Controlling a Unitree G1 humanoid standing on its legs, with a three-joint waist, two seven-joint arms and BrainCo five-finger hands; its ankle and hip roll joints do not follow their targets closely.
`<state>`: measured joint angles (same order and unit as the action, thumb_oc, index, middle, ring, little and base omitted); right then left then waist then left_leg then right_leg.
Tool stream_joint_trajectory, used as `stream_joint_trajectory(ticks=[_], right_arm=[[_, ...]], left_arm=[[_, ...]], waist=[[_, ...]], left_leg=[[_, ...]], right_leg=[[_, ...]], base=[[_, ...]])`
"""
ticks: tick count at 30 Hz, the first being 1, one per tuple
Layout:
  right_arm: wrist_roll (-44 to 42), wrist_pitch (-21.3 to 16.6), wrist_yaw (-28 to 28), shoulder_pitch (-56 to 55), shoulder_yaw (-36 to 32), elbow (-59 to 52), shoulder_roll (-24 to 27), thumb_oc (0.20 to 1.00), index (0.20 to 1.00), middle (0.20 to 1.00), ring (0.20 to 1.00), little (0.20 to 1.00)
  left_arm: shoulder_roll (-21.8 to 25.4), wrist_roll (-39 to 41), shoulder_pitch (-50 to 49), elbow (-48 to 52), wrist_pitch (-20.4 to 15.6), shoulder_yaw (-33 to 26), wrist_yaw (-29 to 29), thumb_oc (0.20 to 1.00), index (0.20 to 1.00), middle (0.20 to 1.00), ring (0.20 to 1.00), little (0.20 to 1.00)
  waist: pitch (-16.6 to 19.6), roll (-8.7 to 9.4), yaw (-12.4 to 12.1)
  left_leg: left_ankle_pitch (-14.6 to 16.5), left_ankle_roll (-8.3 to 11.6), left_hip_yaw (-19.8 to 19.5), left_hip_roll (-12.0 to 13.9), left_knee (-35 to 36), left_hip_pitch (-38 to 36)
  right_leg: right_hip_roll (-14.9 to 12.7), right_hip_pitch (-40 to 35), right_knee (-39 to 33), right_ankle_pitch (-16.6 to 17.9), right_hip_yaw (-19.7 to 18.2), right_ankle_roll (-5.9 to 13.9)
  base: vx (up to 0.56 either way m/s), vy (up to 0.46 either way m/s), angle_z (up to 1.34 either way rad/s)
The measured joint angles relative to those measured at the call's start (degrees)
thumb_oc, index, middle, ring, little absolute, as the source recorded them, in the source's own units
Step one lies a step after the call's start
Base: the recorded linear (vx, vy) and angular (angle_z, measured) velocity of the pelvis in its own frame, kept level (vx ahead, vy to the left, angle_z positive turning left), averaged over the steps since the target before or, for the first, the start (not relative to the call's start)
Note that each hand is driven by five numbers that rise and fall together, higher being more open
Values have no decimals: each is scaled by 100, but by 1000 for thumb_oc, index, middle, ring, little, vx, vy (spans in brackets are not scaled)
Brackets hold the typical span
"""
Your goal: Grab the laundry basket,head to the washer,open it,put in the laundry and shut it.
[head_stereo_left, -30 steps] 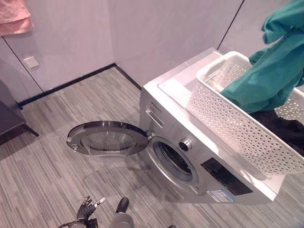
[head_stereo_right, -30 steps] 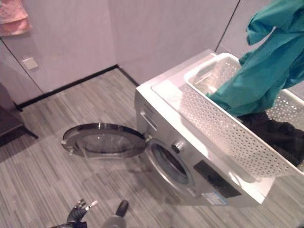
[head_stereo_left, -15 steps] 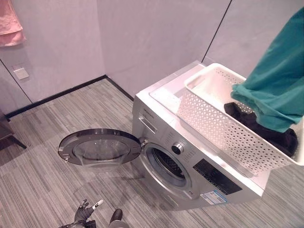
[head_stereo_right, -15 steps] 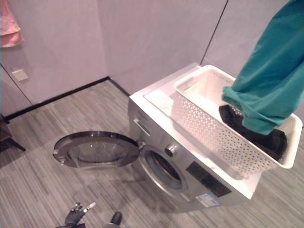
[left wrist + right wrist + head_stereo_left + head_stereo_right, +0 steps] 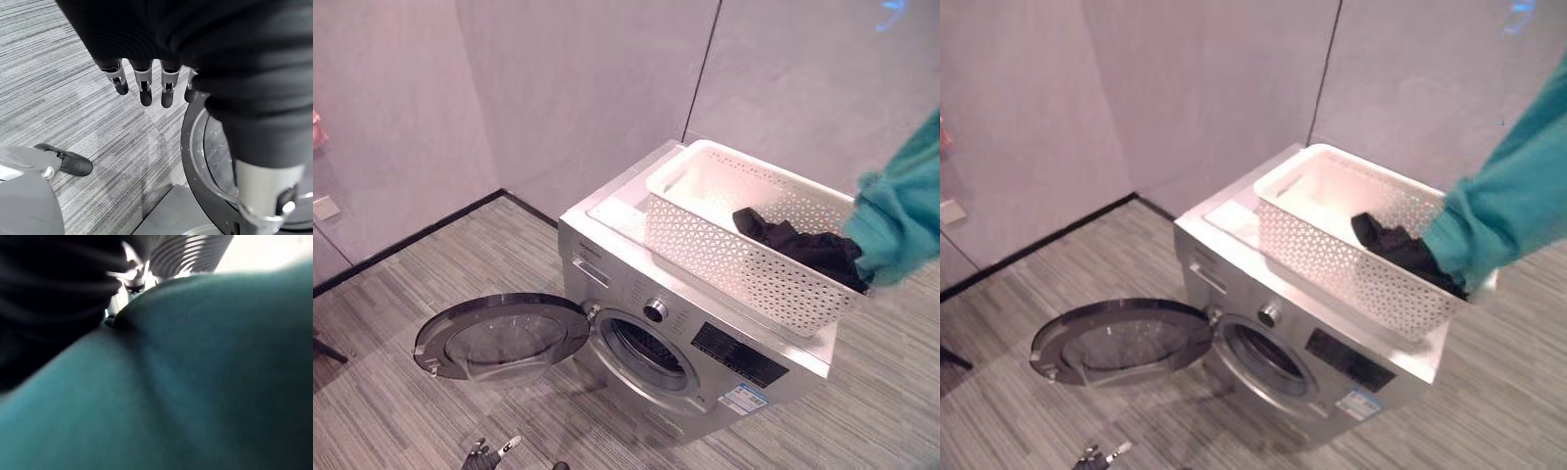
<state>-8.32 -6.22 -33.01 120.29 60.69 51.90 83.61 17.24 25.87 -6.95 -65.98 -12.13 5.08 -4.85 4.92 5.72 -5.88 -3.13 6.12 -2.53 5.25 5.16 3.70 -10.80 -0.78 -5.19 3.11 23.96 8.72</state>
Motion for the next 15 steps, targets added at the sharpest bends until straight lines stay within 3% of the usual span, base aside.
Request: stream_joint_trajectory(ticks=[5, 14, 15], right_arm=[[-2, -118, -270, -260, -465, -643, 341, 200, 200, 200, 200, 200], [-214, -508, -572, -1647, -1969, -1467, 984, 200, 200, 200, 200, 200], [-214, -522, -563, -2011, -2221, -1592, 1047, 200, 200, 200, 200, 200]], left_arm=[[-74, -2, -14, -45, -5, -40, 2, 1000, 1000, 1000, 1000, 1000], [-437, -119, -44, -102, -6, -263, 6, 1000, 1000, 1000, 1000, 1000], [-485, -126, -92, -117, -5, -270, 13, 1000, 1000, 1000, 1000, 1000]], waist=[[18, -161, 174], [-86, -328, 327], [-108, -471, 344]], left_leg=[[36, -53, 118, -11, 5, -79], [72, -106, 322, -28, 7, -162], [77, -118, 333, -43, 6, -171]], right_leg=[[-25, -1, -30, -5, -121, 44], [-54, 62, -30, 69, -332, 23], [-75, 70, -31, 66, -361, 33]], base=[[15, 20, -12], [1, 18, -12], [-7, 15, -11]])
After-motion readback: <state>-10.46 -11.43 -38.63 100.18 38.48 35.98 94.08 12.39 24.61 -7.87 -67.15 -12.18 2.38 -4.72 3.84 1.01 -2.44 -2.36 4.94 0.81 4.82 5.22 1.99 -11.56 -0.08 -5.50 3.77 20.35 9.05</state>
